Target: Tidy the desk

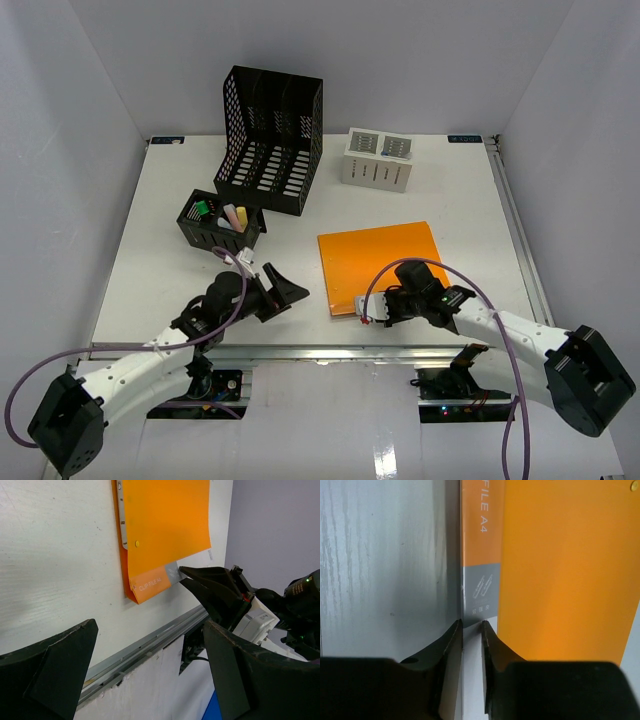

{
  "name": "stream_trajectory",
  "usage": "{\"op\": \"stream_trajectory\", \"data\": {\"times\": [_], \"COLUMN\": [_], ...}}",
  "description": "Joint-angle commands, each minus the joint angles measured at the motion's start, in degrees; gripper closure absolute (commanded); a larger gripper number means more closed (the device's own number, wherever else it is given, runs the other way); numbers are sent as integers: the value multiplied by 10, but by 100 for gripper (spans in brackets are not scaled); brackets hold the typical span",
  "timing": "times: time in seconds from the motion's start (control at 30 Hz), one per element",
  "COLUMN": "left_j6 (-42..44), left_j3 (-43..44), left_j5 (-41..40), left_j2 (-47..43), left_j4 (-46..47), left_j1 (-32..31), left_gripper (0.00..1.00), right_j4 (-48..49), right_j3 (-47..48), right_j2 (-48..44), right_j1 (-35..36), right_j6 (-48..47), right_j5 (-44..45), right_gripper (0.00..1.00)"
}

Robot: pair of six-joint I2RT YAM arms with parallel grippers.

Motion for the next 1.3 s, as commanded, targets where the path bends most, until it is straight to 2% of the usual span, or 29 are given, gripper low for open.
{"op": "stream_trajectory", "data": {"times": [0.0, 0.23, 0.57, 0.87, 0.97, 1.07, 1.27], "left_j6": [-54, -79, -97, -120, -133, -143, -132], "left_j3": [-3, 49, 98, 127, 124, 126, 129], "left_j5": [-16, -8, -19, -9, -12, 4, 25], "left_j2": [46, 175, 269, 374, 394, 418, 423], "left_j4": [59, 84, 108, 176, 216, 265, 294], "left_j1": [0, -7, -23, -38, -38, -38, -39], "left_gripper": [2, 2, 2, 3, 13, 36, 63], "right_j4": [-40, -45, -67, -87, -91, -86, -69], "right_j3": [10, 32, 76, 107, 108, 100, 77], "right_j2": [9, -32, -45, -52, -54, -58, -64], "right_j1": [3, 3, 3, 3, 4, 3, 4], "right_j6": [10, 17, 27, 39, 44, 46, 49], "right_j5": [-47, -60, -87, -134, -158, -172, -192], "right_gripper": [83, 87, 88, 90, 90, 90, 90]}}
